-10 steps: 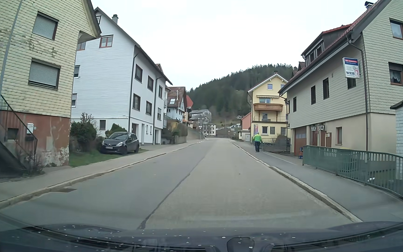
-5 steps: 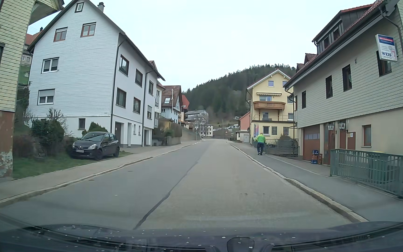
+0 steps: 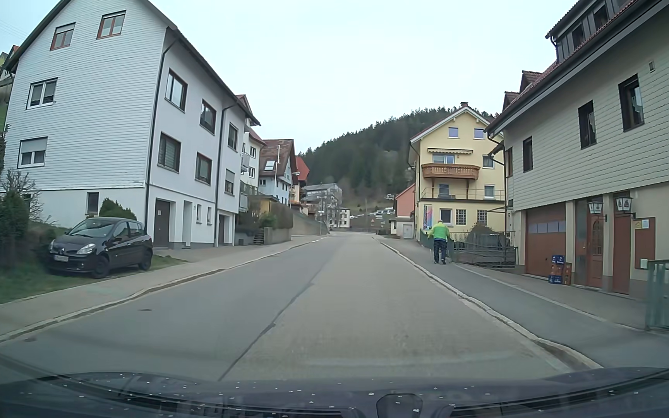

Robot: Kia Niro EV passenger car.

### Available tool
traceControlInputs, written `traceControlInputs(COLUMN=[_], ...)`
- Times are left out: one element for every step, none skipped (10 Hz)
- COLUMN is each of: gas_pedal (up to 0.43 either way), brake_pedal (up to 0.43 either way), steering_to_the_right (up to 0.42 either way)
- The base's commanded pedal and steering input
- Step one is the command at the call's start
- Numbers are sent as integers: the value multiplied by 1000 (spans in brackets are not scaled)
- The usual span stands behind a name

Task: Follow the waypoints while adhering to traffic rules and regulations

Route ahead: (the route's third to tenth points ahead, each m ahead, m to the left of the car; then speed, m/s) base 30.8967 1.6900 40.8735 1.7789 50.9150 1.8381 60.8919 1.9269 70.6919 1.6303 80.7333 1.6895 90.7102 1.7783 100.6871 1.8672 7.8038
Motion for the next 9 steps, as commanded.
traceControlInputs(gas_pedal=[87,87,87,87,87,87,87,87,87], brake_pedal=[0,0,0,0,0,0,0,0,0], steering_to_the_right=[3,-1,-2,-3,-3,-3,-3,-3,-3])
